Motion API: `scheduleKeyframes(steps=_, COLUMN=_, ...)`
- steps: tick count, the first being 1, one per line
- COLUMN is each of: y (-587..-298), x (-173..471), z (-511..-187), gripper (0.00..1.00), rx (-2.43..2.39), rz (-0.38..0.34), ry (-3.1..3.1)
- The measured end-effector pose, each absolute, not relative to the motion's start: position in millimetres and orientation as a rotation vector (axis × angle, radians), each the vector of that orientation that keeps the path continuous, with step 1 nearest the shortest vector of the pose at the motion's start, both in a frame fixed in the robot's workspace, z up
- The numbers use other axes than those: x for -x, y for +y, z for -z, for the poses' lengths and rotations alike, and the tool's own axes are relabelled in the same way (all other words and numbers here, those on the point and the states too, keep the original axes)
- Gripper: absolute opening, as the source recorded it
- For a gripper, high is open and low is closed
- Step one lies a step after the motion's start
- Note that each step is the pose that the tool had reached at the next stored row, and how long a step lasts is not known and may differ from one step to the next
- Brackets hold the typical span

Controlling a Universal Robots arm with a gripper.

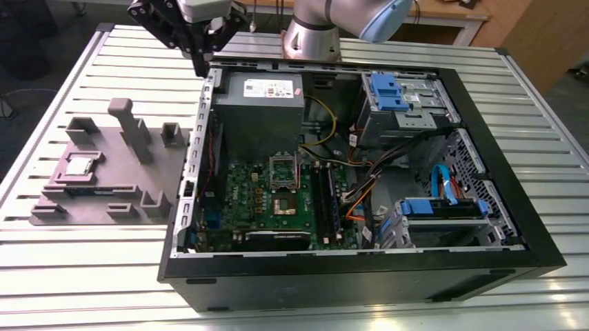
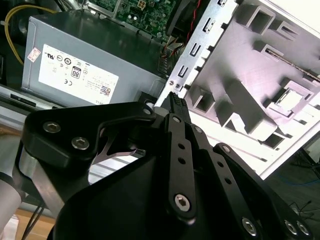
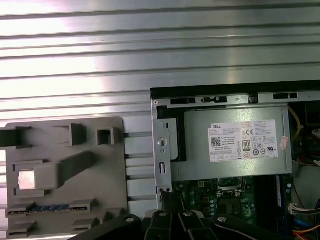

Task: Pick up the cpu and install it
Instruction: 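Reach for the cpu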

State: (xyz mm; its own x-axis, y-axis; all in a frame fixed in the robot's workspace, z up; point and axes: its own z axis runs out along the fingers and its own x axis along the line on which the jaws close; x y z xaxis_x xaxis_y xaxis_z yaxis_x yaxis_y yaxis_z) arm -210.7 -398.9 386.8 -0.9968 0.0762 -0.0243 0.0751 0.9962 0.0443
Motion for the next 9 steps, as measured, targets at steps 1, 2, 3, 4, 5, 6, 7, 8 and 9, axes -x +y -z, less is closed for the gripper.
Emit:
scheduleKeyframes(steps=1, y=-398.9, x=211.6, z=-386.7, gripper=0.10, rx=-0.118, rz=-0.068, ry=3.113)
scheduleKeyframes(steps=2, y=-398.9, x=212.4, z=-386.7, gripper=0.10, rx=-0.118, rz=-0.068, ry=3.113)
scheduleKeyframes(steps=3, y=-399.0, x=213.4, z=-386.7, gripper=0.10, rx=-0.118, rz=-0.068, ry=3.113)
scheduleKeyframes(steps=4, y=-399.0, x=214.4, z=-386.6, gripper=0.10, rx=-0.118, rz=-0.068, ry=3.113)
scheduleKeyframes(steps=5, y=-398.9, x=215.3, z=-386.6, gripper=0.10, rx=-0.118, rz=-0.068, ry=3.113)
scheduleKeyframes(steps=6, y=-399.0, x=216.1, z=-386.6, gripper=0.10, rx=-0.118, rz=-0.068, ry=3.113)
scheduleKeyframes(steps=7, y=-399.0, x=216.9, z=-386.6, gripper=0.10, rx=-0.118, rz=-0.068, ry=3.113)
scheduleKeyframes(steps=8, y=-398.9, x=217.8, z=-386.5, gripper=0.10, rx=-0.118, rz=-0.068, ry=3.113)
scheduleKeyframes(steps=9, y=-398.9, x=218.5, z=-386.5, gripper=0.10, rx=-0.118, rz=-0.068, ry=3.113)
